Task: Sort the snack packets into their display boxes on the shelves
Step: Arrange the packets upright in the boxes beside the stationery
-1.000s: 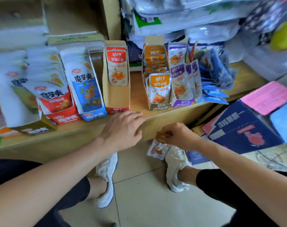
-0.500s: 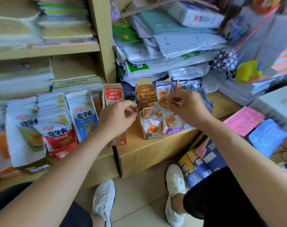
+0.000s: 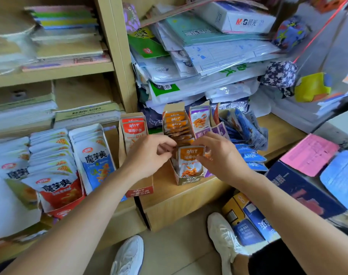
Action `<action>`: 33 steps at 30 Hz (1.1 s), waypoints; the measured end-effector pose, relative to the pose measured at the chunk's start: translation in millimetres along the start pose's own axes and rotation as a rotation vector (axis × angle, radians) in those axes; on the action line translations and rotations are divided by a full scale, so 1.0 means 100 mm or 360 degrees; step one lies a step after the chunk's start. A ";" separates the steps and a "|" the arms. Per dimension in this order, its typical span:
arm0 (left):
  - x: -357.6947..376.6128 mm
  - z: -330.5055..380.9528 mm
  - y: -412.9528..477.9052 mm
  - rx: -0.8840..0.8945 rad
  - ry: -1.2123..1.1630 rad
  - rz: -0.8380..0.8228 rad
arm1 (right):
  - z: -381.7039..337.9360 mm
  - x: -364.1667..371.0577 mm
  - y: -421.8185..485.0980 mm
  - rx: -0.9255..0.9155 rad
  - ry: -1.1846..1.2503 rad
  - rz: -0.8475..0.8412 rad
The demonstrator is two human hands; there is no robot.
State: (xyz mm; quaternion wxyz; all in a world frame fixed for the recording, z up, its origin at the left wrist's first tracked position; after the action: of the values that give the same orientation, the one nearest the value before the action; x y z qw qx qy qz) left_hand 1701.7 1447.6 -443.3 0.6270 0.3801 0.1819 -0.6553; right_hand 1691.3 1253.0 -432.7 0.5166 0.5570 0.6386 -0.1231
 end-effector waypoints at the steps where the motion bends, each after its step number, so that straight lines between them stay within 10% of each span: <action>1: 0.00 -0.02 0.00 0.0005 -0.0003 0.0011 | -0.01 -0.03 -0.01 -0.0024 0.0007 0.0016; 33: 0.03 0.00 0.10 0.0260 0.0371 0.0256 | 0.09 0.04 -0.03 -0.0013 0.0159 -0.0137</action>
State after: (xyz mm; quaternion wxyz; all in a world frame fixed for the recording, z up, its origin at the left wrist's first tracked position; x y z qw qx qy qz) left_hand 1712.0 1444.2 -443.1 0.6191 0.5166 0.1683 -0.5670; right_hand 1694.3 1247.6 -441.4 0.4805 0.5324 0.6874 -0.1144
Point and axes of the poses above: each hand's wrist, its own y-axis towards the middle knuckle, its own x-axis out of the palm, z = x × y, the point moved 6 cm from there along y, towards the middle knuckle, and after that the axes turned 6 degrees about z, right-handed, at the moved point
